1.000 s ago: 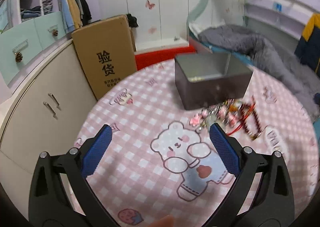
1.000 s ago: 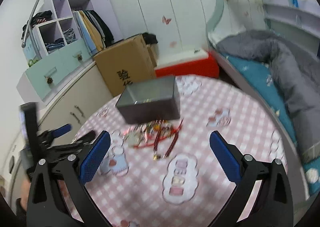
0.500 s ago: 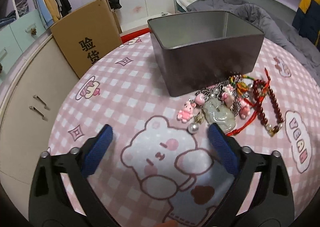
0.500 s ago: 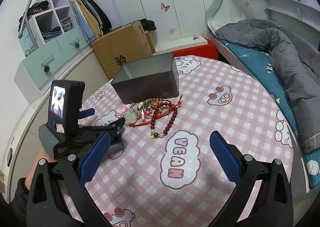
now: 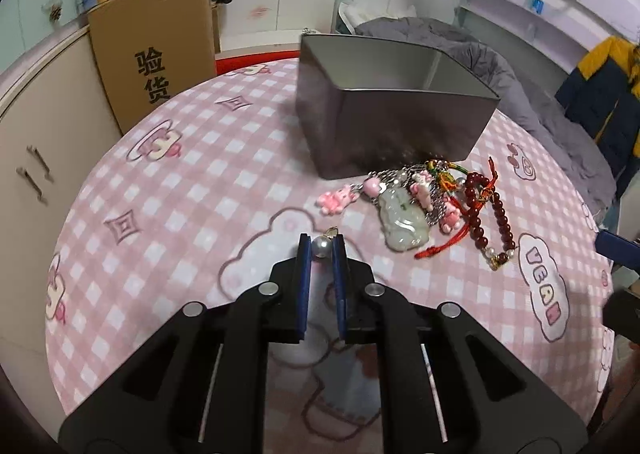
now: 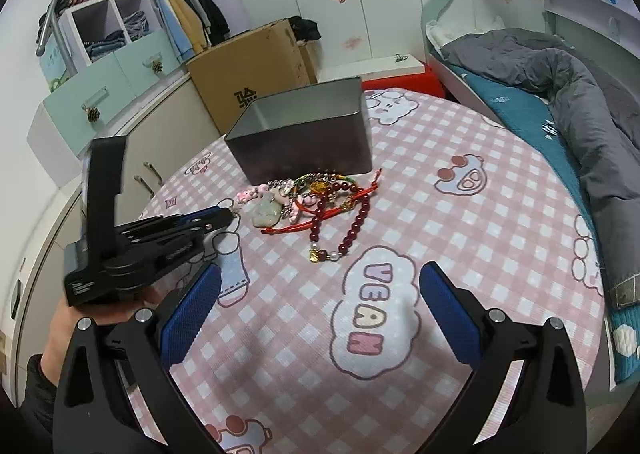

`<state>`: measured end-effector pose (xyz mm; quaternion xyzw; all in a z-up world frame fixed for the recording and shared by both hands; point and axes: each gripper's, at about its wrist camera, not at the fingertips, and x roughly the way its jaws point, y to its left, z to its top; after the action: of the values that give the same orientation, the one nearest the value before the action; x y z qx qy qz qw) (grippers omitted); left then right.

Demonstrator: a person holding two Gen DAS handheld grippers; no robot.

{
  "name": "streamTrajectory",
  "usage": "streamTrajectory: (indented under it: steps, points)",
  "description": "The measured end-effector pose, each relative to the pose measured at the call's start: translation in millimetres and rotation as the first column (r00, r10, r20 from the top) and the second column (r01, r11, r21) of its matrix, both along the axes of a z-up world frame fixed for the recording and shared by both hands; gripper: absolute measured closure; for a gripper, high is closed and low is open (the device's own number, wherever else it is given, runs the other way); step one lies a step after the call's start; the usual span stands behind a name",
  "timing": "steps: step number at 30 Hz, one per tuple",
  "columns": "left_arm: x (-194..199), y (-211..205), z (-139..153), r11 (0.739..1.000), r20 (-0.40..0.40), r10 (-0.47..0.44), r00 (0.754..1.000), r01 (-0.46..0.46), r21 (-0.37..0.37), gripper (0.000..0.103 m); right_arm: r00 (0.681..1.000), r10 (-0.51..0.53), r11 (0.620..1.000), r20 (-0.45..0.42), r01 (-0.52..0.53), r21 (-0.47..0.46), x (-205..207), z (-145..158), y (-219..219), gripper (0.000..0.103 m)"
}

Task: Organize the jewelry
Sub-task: 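Grasp the silver bead charm with left tool while right tool reaches the jade pendant, then grasp the jade pendant with right tool and pull it free while left holds silver bead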

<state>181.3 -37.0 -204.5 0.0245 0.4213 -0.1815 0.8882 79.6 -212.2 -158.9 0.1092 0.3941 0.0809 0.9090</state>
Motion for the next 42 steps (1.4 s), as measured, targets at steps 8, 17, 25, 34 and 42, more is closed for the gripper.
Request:
streamTrajectory:
  steps: [8, 17, 25, 34, 42]
  points:
    - [-20.7, 41.2, 10.9, 0.995, 0.04, 0.094, 0.995, -0.093, -0.03, 0.093, 0.993, 0.112, 0.994, -0.02, -0.112, 0.006, 43.3, -5.5, 46.7, 0.011]
    - [-36.0, 63.0, 21.8, 0.992, 0.067, 0.125, 0.99, -0.122, -0.043, 0.093, 0.991, 0.057, 0.998, -0.117, -0.06, -0.016, 92.1, -34.9, 74.9, 0.041]
    - [-34.7, 66.6, 32.8, 0.99, 0.031, 0.121, 0.992, -0.119, -0.072, 0.093, 0.994, 0.023, 0.966, -0.108, -0.05, -0.252, 100.6, -38.8, 98.1, 0.065]
    - [-39.4, 69.3, 61.9, 0.991, 0.024, 0.097, 0.995, -0.094, -0.099, 0.093, 0.987, 0.147, 0.989, -0.059, -0.148, -0.009, 48.0, -12.1, 64.1, 0.073]
    - [-36.4, 43.8, 79.9, 0.995, 0.022, 0.05, 0.999, -0.048, -0.088, 0.092, 0.979, 0.204, 0.976, -0.022, -0.202, 0.083, 21.4, 13.2, 42.0, 0.073]
